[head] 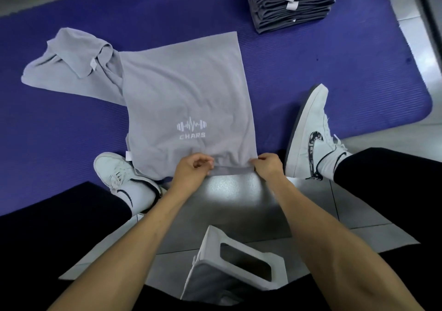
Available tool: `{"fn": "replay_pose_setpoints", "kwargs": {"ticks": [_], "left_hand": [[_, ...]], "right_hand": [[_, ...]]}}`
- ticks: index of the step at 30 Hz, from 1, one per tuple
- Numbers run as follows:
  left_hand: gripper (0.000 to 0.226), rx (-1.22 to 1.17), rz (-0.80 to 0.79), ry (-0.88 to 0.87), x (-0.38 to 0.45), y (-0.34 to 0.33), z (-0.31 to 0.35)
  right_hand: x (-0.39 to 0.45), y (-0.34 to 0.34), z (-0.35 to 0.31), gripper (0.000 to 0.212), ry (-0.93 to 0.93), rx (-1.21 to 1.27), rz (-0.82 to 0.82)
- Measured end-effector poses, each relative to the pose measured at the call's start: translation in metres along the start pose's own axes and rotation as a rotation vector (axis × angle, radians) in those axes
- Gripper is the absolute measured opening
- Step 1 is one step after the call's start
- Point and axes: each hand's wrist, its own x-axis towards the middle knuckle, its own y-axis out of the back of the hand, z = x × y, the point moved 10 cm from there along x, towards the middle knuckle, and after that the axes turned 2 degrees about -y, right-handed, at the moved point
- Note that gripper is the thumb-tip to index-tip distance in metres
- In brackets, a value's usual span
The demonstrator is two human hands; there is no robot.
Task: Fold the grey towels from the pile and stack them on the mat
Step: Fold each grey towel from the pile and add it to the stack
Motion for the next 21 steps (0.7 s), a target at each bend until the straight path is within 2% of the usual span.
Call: {"fn": "replay_pose_setpoints", "kwargs": {"ticks": [4,7,12,16,21], "left_hand": [[0.014,0.152,-0.042,-0.127,0.003,-0.018,0.016],[0.012,0.239,-0.096,-0.272,0.005,-0.041,0.041],[0.017,0.311,-0.095,-0.356,0.008,-0.058,0.066],[0.011,0.296,-0.067,-0.384,0.009,-0.057,0.071],[0.014,0.263,-0.052,-0.419,0.008,-0.055,0.075]], "right_hand": [[-0.005,-0.008,-0.003,0.010,-0.042,0.217,-0.245],[-0.022,-0.011,-0.026,0.008,0.023,0.287,-0.399],[-0.038,-0.005,-0.050,0.005,0.116,0.429,-0.478],[-0.045,-0.005,-0.055,0.017,0.142,0.517,-0.564],[-0.047,-0.001,-0.058,0.022,0.139,0.534,-0.542]]}}
